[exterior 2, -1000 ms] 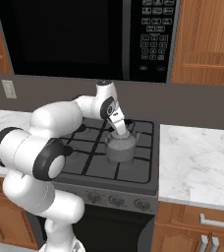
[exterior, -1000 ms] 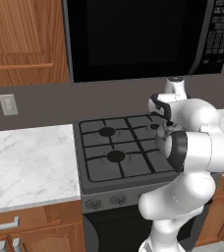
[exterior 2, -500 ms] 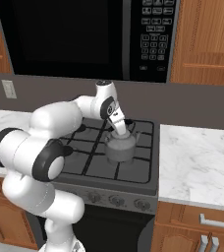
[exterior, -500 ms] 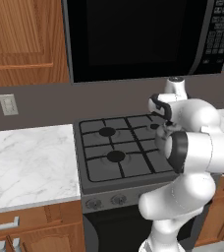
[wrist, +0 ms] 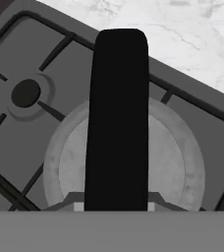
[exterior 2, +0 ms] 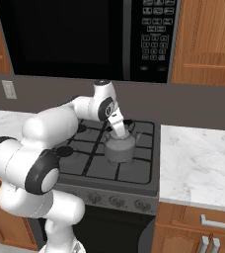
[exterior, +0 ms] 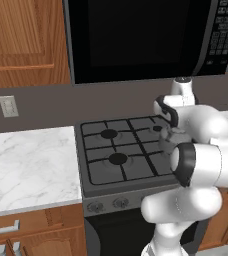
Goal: The kettle is done boiling. Turn off the stove, then wait for 300 timesteps before moving the kettle to the dining table.
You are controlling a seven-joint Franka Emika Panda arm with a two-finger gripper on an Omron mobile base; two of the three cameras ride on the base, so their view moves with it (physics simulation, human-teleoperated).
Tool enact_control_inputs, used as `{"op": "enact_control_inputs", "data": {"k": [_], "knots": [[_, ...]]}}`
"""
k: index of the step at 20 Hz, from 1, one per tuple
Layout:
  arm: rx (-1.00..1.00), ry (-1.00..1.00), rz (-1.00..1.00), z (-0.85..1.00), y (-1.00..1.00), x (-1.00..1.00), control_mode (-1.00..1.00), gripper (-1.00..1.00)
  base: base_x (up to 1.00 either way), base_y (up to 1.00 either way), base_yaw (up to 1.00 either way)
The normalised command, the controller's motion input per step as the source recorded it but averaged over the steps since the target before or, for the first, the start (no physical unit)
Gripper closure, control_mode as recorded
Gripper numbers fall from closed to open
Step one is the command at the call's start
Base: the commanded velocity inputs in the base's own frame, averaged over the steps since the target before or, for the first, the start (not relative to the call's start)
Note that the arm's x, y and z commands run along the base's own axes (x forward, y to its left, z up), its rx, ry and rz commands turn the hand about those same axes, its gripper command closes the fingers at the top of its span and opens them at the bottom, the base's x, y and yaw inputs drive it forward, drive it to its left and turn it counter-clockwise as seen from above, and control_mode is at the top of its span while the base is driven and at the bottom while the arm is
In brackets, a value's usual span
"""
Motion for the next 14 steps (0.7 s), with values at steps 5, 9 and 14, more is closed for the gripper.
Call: {"op": "enact_control_inputs", "data": {"k": [5,9,14], "knots": [[-0.05,-0.01,-0.07,0.32,0.00,-0.25,-1.00,1.00,0.00,0.00,0.00],[-0.04,0.00,-0.08,0.35,0.00,-0.23,-1.00,1.00,0.00,0.00,0.00],[-0.02,0.00,-0.08,0.36,0.00,-0.27,-1.00,1.00,0.00,0.00,0.00]]}}
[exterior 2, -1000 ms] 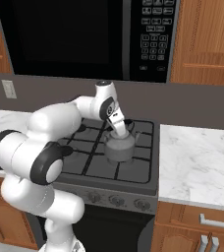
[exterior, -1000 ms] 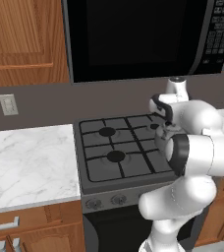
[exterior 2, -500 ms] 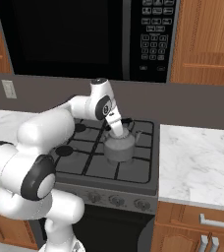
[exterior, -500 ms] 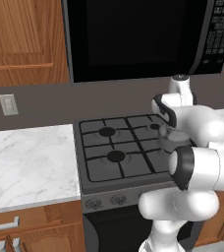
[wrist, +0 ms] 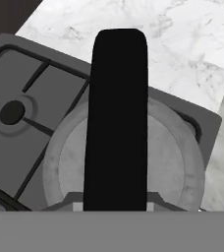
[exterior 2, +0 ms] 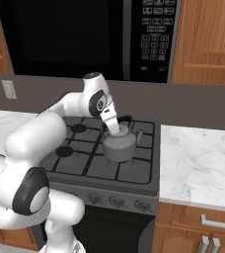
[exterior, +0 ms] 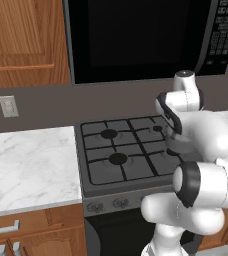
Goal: The kettle is done boiling. Turn off the stove, then wait for 300 timesteps before moving the kettle to the dining table.
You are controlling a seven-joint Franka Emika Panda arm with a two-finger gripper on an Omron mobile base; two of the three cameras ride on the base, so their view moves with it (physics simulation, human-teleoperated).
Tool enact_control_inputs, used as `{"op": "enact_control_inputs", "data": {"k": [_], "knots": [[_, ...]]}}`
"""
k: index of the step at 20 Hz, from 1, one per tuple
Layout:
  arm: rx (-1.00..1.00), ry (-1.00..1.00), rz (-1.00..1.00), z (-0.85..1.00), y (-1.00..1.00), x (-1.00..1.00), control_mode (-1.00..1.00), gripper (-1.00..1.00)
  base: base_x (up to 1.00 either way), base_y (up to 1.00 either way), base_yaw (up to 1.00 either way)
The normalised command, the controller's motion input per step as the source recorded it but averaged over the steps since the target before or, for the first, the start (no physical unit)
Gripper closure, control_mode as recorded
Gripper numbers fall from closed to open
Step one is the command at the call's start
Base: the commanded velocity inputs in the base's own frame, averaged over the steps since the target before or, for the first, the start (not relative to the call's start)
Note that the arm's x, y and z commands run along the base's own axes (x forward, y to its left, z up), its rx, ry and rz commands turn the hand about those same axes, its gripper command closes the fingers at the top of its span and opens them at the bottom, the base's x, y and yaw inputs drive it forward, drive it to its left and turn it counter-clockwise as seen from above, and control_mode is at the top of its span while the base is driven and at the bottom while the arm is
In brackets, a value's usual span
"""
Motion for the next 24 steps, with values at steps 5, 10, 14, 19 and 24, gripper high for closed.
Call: {"op": "enact_control_inputs", "data": {"k": [5,10,14,19,24], "knots": [[0.00,0.00,-0.07,0.27,0.00,-0.26,-1.00,1.00,0.00,0.00,0.00],[-0.01,-0.01,-0.06,0.09,0.00,-0.29,-1.00,1.00,0.00,0.00,0.00],[-0.09,-0.12,-0.01,0.04,0.00,-0.28,-1.00,1.00,0.00,0.00,0.00],[-0.12,-0.13,0.00,0.11,0.00,-0.29,-1.00,1.00,0.00,0.00,0.00],[-0.06,-0.06,-0.02,0.22,-0.01,-0.36,-1.00,1.00,0.00,0.00,0.00]]}}
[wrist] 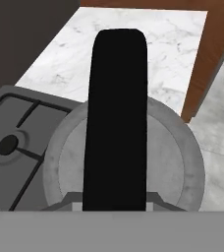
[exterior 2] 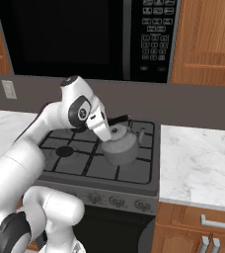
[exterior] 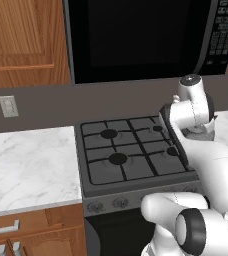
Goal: The kettle is done boiling. Turn off the stove, then wait for 300 timesteps before moving the kettle to the dining table.
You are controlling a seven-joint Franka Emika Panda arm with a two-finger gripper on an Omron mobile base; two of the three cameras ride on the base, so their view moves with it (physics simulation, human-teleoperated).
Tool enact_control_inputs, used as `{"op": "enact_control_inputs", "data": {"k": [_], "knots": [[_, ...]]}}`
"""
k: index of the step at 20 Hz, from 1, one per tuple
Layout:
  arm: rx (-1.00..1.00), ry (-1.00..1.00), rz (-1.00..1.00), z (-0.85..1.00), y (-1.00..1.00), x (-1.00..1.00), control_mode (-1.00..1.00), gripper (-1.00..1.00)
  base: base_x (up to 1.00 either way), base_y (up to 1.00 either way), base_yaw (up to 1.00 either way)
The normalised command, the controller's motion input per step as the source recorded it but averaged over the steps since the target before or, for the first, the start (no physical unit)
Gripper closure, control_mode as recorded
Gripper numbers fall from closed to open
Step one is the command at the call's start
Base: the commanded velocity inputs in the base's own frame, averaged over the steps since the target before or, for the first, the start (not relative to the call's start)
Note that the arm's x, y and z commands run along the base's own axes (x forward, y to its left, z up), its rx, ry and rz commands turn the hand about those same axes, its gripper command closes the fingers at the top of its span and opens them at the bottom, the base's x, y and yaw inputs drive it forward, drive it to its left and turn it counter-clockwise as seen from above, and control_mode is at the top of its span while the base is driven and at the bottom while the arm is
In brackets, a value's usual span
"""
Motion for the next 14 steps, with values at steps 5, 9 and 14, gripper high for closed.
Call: {"op": "enact_control_inputs", "data": {"k": [5,9,14], "knots": [[0.00,0.00,-0.04,0.40,-0.10,-0.38,-1.00,1.00,0.00,0.00,0.00],[0.00,0.00,-0.05,0.24,-0.08,-0.31,-1.00,1.00,0.00,0.00,0.00],[0.00,0.02,-0.01,0.00,0.00,0.00,-1.00,1.00,0.00,0.00,0.00]]}}
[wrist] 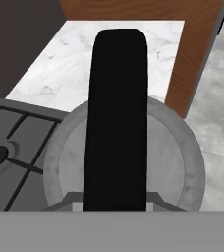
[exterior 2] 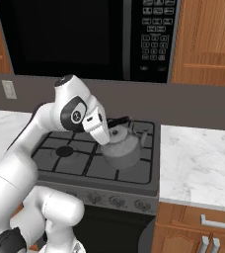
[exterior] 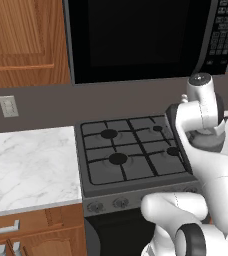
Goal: The kettle is done boiling. Turn off the stove, then wait for 300 timesteps before moving the kettle to the dining table.
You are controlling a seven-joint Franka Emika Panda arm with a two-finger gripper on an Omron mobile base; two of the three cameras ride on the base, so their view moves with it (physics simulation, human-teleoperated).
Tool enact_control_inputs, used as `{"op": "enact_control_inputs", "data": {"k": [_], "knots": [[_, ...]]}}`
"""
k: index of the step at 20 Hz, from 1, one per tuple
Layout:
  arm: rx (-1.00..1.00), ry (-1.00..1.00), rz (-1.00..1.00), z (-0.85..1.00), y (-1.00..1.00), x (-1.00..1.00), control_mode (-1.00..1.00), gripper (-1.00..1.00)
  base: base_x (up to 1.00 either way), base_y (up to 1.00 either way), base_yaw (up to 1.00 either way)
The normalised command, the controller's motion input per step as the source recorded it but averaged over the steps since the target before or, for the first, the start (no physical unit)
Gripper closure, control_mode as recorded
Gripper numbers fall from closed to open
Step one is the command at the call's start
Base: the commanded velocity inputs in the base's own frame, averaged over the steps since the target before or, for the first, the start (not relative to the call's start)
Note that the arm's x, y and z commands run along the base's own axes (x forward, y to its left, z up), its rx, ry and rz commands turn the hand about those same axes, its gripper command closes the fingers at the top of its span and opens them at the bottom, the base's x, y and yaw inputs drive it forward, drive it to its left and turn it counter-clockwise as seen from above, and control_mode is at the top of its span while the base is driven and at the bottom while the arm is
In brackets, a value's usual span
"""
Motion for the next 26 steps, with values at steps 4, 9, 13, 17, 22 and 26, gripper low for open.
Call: {"op": "enact_control_inputs", "data": {"k": [4,9,13,17,22,26], "knots": [[0.00,-0.01,0.00,0.00,0.00,-0.02,-1.00,1.00,0.00,0.00,0.00],[0.00,-0.02,0.00,0.00,0.00,-0.05,1.00,1.00,-0.41,0.00,-0.07],[0.00,0.00,0.00,0.00,0.00,0.00,1.00,1.00,-0.57,0.00,-0.19],[0.00,0.00,0.00,0.00,0.00,0.00,1.00,1.00,-0.51,0.00,-0.25],[0.00,0.00,0.00,0.00,0.00,0.00,1.00,1.00,-0.36,0.00,-0.32],[0.00,0.00,0.00,0.00,0.00,0.00,1.00,1.00,-0.23,0.02,-0.42]]}}
